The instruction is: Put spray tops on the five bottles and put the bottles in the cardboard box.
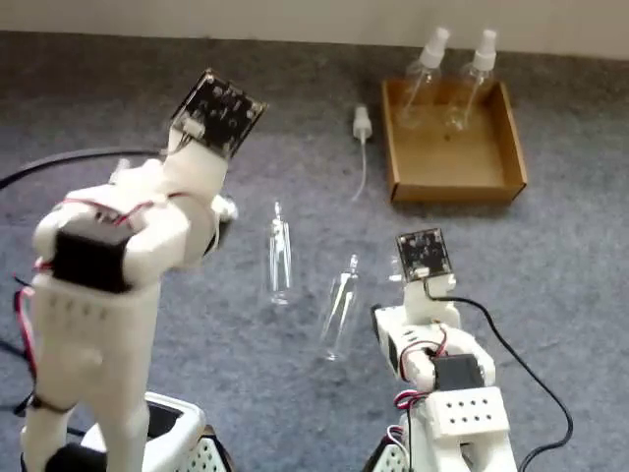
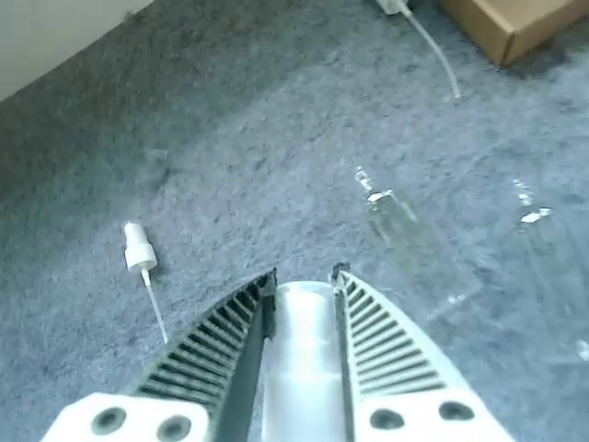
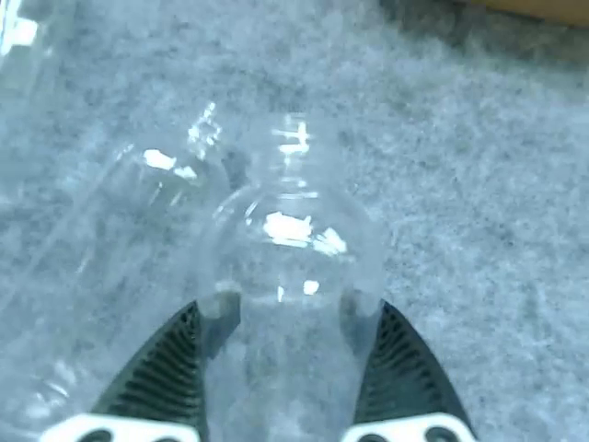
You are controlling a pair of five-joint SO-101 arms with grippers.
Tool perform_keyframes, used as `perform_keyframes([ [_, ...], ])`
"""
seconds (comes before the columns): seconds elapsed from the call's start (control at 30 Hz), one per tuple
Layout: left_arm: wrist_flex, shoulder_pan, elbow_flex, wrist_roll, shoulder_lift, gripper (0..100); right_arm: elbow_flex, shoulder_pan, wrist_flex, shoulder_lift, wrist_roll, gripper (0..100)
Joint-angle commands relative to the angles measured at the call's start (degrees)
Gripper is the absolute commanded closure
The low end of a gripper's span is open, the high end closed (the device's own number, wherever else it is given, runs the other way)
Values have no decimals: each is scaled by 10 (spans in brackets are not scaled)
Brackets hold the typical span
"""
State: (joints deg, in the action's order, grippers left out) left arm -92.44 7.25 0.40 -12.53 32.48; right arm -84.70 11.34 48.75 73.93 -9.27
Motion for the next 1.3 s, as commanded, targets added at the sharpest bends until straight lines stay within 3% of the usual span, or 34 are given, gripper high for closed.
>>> perform_keyframes([
  [0.0, 213, -121, 102, 5, -103, 995, 3, 5, 23, 14, -18, 995],
  [0.17, 258, -138, 82, -22, -327, 995, 7, 5, 21, -25, -18, 995],
  [0.4, 249, -186, -151, -21, -603, 994, 7, 5, 10, -36, -18, 995],
  [0.53, 191, -201, -241, -21, -686, 989, 7, 5, 10, -36, -18, 995],
  [0.8, 54, -202, -375, -25, -727, 876, 6, 5, 10, -36, -18, 995],
  [1.0, -41, -201, -520, -61, -730, 870, 6, 5, 10, -36, -18, 995],
  [1.13, -60, -201, -545, -66, -732, 869, 6, 5, 10, -36, -18, 995],
  [1.27, -67, -201, -521, -120, -734, 829, 6, 5, 10, -36, -18, 995],
])
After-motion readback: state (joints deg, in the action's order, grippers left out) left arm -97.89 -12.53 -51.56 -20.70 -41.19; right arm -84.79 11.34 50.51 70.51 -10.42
